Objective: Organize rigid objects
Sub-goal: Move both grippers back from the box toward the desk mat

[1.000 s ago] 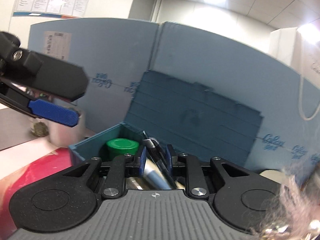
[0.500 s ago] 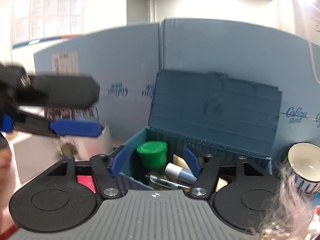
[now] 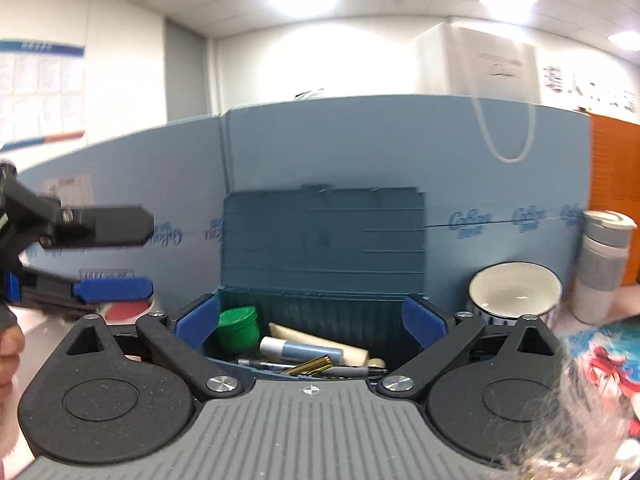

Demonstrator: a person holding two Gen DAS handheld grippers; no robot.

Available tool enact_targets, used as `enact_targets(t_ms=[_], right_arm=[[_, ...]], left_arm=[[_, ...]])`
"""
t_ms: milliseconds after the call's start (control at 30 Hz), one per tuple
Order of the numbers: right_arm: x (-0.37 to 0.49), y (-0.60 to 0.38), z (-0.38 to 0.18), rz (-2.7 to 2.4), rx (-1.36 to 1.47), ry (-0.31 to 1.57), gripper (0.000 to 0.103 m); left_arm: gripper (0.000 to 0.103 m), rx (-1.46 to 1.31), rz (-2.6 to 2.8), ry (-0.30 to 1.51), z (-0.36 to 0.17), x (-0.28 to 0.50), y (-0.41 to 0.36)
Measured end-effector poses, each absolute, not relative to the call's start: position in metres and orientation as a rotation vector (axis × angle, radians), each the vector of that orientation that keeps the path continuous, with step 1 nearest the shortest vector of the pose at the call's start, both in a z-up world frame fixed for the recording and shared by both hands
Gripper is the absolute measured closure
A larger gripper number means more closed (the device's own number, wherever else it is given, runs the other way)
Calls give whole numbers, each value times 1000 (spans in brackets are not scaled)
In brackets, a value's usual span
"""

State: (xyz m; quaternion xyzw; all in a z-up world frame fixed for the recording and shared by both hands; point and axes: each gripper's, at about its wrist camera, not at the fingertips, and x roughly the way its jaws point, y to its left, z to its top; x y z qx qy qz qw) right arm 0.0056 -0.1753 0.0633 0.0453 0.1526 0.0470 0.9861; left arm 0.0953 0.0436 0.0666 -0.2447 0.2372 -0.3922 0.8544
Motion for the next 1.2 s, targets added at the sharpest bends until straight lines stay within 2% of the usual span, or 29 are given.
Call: enact_targets(t_ms=[400,667,800,1200], right_arm=[[-22,-210,61,44,251,274,3],[-47,-246,55,-21,332,266,2],[-59,-269,50,-46,391,266,2],[-115,-348,33,-221,498,212,1]], left_arm=[[9,-462,-824,478,73,85,33],[6,-345,-838,496,75,68,-6],[0,-350,-847,458,78,57,-23],[0,-286,-860,473,68,42,-103]])
